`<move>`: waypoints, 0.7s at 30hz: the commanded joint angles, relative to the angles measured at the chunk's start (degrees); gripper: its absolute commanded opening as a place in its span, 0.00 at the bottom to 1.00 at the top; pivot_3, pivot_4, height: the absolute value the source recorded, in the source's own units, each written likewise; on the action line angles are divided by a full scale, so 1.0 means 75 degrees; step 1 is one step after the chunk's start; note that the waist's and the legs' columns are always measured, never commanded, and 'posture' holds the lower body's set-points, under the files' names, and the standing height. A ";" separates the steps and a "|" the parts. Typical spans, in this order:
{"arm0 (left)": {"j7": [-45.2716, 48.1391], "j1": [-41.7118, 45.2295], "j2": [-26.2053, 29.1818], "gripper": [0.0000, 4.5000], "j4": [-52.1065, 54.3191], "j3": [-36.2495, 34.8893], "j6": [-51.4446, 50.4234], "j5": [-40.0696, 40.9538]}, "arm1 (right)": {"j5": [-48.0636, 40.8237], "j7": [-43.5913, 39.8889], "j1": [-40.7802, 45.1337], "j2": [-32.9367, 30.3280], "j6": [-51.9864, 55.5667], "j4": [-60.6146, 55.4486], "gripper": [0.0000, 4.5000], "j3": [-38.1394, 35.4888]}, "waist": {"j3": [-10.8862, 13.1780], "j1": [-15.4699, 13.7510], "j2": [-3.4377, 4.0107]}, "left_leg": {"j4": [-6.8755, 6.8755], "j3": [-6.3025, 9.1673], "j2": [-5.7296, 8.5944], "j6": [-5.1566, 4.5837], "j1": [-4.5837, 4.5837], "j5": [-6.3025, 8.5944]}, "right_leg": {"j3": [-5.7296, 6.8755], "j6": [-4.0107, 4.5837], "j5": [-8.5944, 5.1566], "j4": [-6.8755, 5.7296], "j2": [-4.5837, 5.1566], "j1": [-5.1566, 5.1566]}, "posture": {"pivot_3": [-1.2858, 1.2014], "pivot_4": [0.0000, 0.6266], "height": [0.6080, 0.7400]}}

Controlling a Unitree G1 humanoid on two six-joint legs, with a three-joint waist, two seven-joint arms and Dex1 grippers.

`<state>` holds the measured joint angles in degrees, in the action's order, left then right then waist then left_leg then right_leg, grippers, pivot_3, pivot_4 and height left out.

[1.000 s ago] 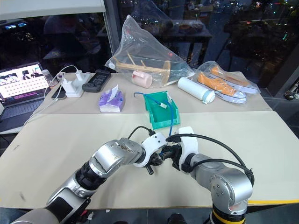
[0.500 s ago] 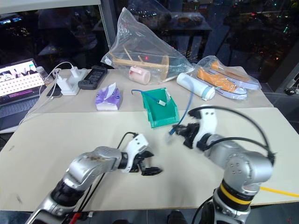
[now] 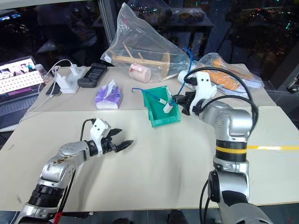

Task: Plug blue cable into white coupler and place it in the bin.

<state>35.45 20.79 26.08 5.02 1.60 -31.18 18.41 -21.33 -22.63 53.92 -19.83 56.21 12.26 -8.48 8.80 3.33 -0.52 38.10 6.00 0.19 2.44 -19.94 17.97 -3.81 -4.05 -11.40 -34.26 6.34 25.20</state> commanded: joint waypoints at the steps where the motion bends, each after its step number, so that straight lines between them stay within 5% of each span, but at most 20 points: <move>1: -0.0528 0.0095 -0.0164 1.00 0.0415 -0.0290 -0.0110 -0.0030 | 0.0365 -0.0369 0.0479 -0.0057 -0.1337 0.0960 0.18 0.0246 | 0.0000 0.0050 0.0000 | 0.0000 0.0000 0.0000 0.0000 -0.0006 0.0000 | 0.0001 0.0000 0.0000 0.0004 0.0001 0.0004 | 0.52 0.24 1.00; 6: -0.0708 0.0118 -0.0380 1.00 0.0551 -0.0584 -0.0320 0.0254 | 0.0093 -0.0460 0.0869 -0.0051 -0.1500 0.1099 0.53 -0.0062 | 0.0000 0.0093 0.0000 | 0.0002 -0.0001 0.0001 0.0002 -0.0035 -0.0001 | 0.0004 -0.0003 0.0002 0.0004 0.0004 0.0035 | 0.52 0.24 1.00; 12: -0.0375 0.0454 -0.0183 1.00 0.0307 -0.0790 -0.0329 0.0492 | -0.1377 -0.0384 0.0203 -0.0888 0.0785 -0.1467 0.98 -0.1381 | 0.0002 -0.0013 0.0001 | 0.0025 0.0005 0.0002 0.0002 -0.0046 -0.0001 | 0.0011 -0.0003 0.0002 -0.0020 0.0006 0.0035 | 0.52 0.24 1.00; 16: 0.0118 0.0417 0.0076 1.00 0.0342 -0.0846 -0.0210 0.0668 | -0.2358 -0.0837 -0.1224 -0.1664 0.1501 -0.3392 0.98 -0.2080 | 0.0002 -0.0126 0.0001 | 0.0035 0.0011 0.0001 -0.0010 -0.0041 0.0006 | 0.0024 -0.0003 0.0001 -0.0018 0.0006 0.0016 | 0.52 0.24 1.00; 19: 0.0284 0.0179 0.0131 1.00 0.0480 -0.1081 0.0008 0.0840 | -0.2293 -0.1493 -0.3479 -0.2301 0.0652 -0.5080 0.98 -0.2489 | 0.0002 -0.0127 0.0001 | 0.0045 0.0012 0.0001 -0.0037 -0.0039 0.0021 | 0.0028 -0.0003 0.0001 -0.0018 0.0006 0.0007 | 0.52 0.24 1.00; 21: 0.0271 -0.0048 0.0101 1.00 0.0498 -0.1233 0.0327 0.0809 | -0.2484 -0.1404 -0.4696 -0.2016 0.0412 -0.5770 0.98 -0.3074 | 0.0002 -0.0123 0.0001 | 0.0073 0.0010 0.0000 -0.0064 -0.0039 0.0036 | 0.0029 -0.0004 0.0001 -0.0030 0.0004 0.0003 | 0.52 0.24 1.00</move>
<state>37.11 20.87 26.70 6.94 -5.88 -31.28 23.89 -37.72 -32.52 20.15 -35.53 62.29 -25.67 -27.78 8.82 2.41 -0.52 38.80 6.05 0.20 1.86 -20.23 18.30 -3.61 -4.08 -11.40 -34.58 6.37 25.21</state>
